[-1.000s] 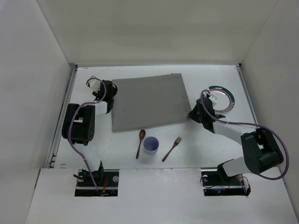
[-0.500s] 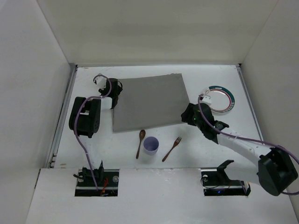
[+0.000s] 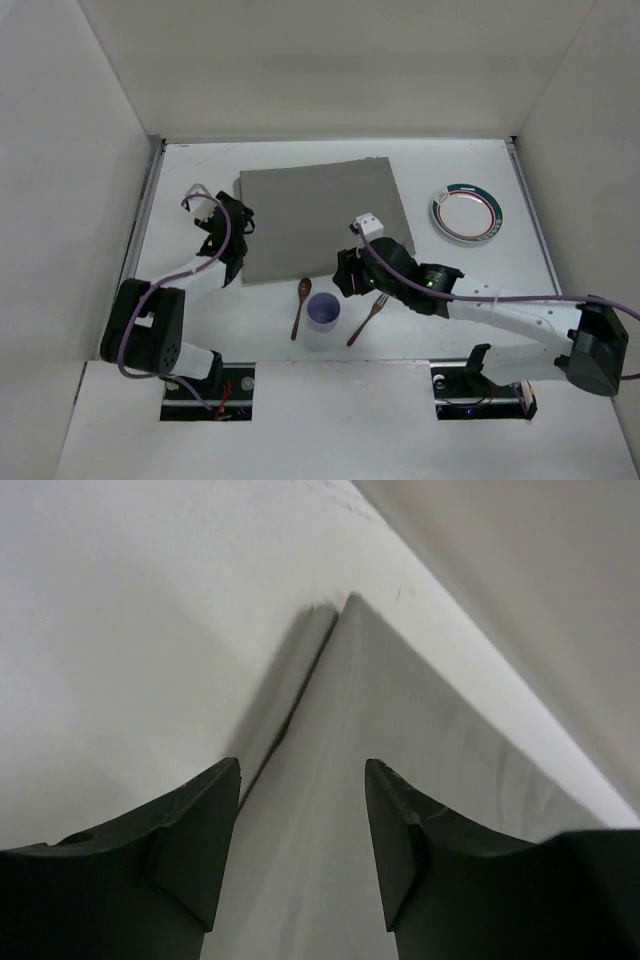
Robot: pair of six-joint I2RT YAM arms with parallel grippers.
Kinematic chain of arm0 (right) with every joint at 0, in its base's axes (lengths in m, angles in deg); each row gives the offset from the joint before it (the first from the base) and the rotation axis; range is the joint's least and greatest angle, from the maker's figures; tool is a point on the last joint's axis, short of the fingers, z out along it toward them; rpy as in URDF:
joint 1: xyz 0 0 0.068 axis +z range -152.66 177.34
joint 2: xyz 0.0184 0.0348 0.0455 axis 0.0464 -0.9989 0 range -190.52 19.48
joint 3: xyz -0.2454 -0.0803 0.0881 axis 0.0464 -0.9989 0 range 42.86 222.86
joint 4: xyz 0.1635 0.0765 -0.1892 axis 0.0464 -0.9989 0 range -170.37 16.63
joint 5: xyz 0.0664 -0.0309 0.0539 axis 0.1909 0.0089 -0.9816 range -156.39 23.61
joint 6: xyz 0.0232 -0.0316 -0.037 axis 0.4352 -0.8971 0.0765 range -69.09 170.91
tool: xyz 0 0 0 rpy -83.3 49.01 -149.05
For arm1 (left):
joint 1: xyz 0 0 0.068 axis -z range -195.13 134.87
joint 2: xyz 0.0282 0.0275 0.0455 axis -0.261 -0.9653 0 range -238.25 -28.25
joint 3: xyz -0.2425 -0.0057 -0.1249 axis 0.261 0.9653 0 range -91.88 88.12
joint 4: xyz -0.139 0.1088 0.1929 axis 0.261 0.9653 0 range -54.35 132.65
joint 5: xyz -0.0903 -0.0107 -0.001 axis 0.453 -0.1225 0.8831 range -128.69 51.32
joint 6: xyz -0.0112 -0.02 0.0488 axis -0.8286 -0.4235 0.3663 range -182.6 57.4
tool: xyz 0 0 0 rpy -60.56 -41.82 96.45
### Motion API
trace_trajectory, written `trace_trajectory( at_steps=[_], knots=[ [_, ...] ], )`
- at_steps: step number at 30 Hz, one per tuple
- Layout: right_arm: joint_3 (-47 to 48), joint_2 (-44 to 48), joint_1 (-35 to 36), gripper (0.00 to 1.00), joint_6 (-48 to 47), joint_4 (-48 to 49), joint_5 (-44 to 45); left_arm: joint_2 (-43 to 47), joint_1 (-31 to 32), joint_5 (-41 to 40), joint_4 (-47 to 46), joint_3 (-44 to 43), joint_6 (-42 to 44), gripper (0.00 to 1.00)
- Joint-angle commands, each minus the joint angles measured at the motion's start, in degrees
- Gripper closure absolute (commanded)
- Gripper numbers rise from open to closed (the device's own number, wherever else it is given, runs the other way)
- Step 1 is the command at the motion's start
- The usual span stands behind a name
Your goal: Set the dinner table for one person
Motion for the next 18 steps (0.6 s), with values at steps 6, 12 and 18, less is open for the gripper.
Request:
trace_trajectory(
  at_steps=[6, 12, 18],
  knots=[
    [5.4, -5.2, 4.2, 0.42, -3.7, -6.9, -1.9, 12.8, 8.4, -2.2, -3.2, 13.3, 1.2, 0.60],
    [7.9, -10.9, 5.1, 0.53, -3.7, -8.0, -2.7, 20.9, 11.6, -2.2, -1.1, 18.7, 1.4, 0.57],
    [11.9, -12.8, 5.1, 0.90, -2.9, -10.9, -2.6, 23.5, 11.2, -2.7, -0.9, 20.6, 1.6, 0.53]
  ],
)
